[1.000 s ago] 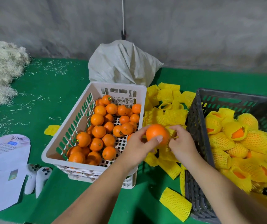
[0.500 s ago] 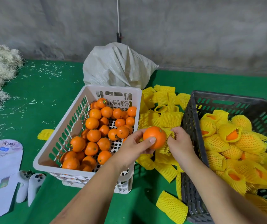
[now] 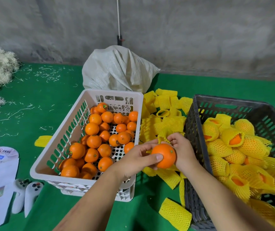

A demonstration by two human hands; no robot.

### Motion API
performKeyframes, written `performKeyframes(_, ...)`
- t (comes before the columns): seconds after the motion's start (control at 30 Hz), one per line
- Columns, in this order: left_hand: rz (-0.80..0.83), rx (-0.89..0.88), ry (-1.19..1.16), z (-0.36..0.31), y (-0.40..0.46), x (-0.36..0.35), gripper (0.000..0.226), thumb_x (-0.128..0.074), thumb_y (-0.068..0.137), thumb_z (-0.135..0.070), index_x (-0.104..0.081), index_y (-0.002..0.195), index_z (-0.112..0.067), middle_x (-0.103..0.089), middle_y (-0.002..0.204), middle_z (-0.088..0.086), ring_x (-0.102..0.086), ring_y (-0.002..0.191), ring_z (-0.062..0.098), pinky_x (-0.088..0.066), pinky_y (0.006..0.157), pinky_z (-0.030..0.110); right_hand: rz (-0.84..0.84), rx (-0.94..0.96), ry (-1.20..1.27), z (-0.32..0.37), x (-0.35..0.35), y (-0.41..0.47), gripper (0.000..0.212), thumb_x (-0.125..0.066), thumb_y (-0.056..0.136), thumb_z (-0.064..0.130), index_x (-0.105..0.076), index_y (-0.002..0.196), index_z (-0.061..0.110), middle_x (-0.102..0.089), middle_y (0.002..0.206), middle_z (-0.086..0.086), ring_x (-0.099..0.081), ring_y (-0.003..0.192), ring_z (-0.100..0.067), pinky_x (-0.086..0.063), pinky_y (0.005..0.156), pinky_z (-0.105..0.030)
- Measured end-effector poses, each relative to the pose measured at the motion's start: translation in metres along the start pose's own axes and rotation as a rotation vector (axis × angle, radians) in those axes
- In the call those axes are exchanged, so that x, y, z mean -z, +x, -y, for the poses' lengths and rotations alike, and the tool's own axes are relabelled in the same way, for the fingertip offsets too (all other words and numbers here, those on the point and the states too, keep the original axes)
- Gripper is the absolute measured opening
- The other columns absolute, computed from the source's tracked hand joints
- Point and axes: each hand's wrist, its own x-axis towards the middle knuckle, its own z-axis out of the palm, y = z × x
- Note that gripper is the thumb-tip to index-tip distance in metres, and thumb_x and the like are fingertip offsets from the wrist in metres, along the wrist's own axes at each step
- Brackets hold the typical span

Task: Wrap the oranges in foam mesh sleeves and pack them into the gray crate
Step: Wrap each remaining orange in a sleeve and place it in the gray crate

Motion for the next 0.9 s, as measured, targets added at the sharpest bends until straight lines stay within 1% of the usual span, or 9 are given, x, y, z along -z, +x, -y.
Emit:
performKeyframes(0.13,-0.153,0.026,-0.016,0.001,0.001,-0.001,0.051,-0.074,0.086,-0.043,-0.07,0.131,-0.02,-0.069,0.135,0.007,-0.074,0.101,0.04,-0.06,0.097,0.05,-0.072,0.041,0.035,0.001,0.004,-0.001,0.01,-0.072,0.096,0.022,-0.064,0.102,0.022,-0.063,0.099,0.004,-0.061,0.095,-0.017,-0.047,0.077,-0.029)
performKeyframes(0.27,-0.171,0.046,-0.003,-0.003,0.0,-0.002,0.049,-0.069,0.086,-0.043,-0.068,0.129,-0.019,-0.072,0.123,0.013,-0.072,0.098,0.043,-0.06,0.089,0.04,-0.041,0.048,0.079,0.004,0.005,-0.004,0.012,-0.073,0.094,0.034,-0.064,0.095,0.026,-0.066,0.098,0.0,-0.063,0.091,-0.019,-0.049,0.073,-0.032)
performKeyframes(0.4,-0.105,0.027,-0.019,-0.002,-0.004,-0.002,0.052,-0.072,0.085,-0.045,-0.063,0.132,-0.024,-0.065,0.131,0.008,-0.07,0.11,0.032,-0.058,0.085,0.032,-0.027,0.036,0.069,0.008,0.006,-0.006,0.022,-0.076,0.089,0.043,-0.063,0.089,0.026,-0.065,0.086,0.0,-0.062,0.079,-0.017,-0.046,0.066,-0.03)
performKeyframes(0.53,-0.038,0.024,0.011,-0.002,-0.003,-0.001,0.062,-0.074,0.079,-0.048,-0.061,0.134,-0.026,-0.061,0.139,0.005,-0.064,0.123,0.032,-0.057,0.086,0.032,0.039,0.045,0.054,0.008,0.007,-0.008,0.016,-0.075,0.092,0.026,-0.062,0.091,0.016,-0.059,0.069,0.004,-0.056,0.059,-0.003,-0.043,0.051,-0.014)
performKeyframes(0.6,-0.08,0.027,-0.005,-0.002,-0.001,-0.001,0.058,-0.073,0.083,-0.045,-0.063,0.135,-0.022,-0.064,0.137,0.009,-0.065,0.121,0.034,-0.057,0.086,0.034,0.064,0.035,0.052,0.007,0.008,-0.008,0.007,-0.068,0.096,0.014,-0.064,0.093,0.019,-0.064,0.072,0.001,-0.059,0.064,-0.01,-0.045,0.051,-0.017)
performKeyframes(0.67,-0.158,0.018,-0.016,0.0,0.001,-0.002,0.055,-0.07,0.086,-0.043,-0.066,0.135,-0.02,-0.069,0.131,0.012,-0.069,0.111,0.033,-0.057,0.085,0.032,0.054,0.032,0.085,0.006,0.008,-0.007,0.014,-0.065,0.097,0.01,-0.066,0.096,0.024,-0.068,0.084,-0.001,-0.063,0.075,-0.016,-0.048,0.057,-0.023)
performKeyframes(0.77,-0.257,-0.036,-0.016,0.005,0.002,-0.007,0.048,-0.07,0.088,-0.043,-0.07,0.132,-0.022,-0.075,0.12,0.008,-0.069,0.094,0.02,-0.055,0.079,0.027,0.024,0.022,0.211,0.006,0.007,-0.005,0.009,-0.07,0.096,0.014,-0.07,0.096,0.024,-0.07,0.096,0.002,-0.066,0.084,-0.01,-0.051,0.059,-0.016)
performKeyframes(0.83,-0.311,-0.072,-0.055,0.008,0.003,-0.01,0.047,-0.074,0.087,-0.043,-0.07,0.13,-0.024,-0.076,0.12,0.003,-0.071,0.097,0.016,-0.056,0.077,0.024,0.011,0.012,0.286,0.005,0.006,-0.004,0.007,-0.071,0.095,0.015,-0.071,0.096,0.022,-0.074,0.094,0.002,-0.07,0.085,-0.01,-0.056,0.065,-0.019)
performKeyframes(0.9,-0.366,-0.11,-0.06,0.011,0.006,-0.013,0.055,-0.08,0.082,-0.046,-0.063,0.131,-0.028,-0.069,0.127,0.003,-0.07,0.11,0.019,-0.061,0.082,0.031,-0.004,0.029,0.362,0.004,0.006,-0.003,0.008,-0.071,0.095,0.013,-0.07,0.096,0.021,-0.076,0.091,0.003,-0.071,0.084,-0.009,-0.057,0.068,-0.022)
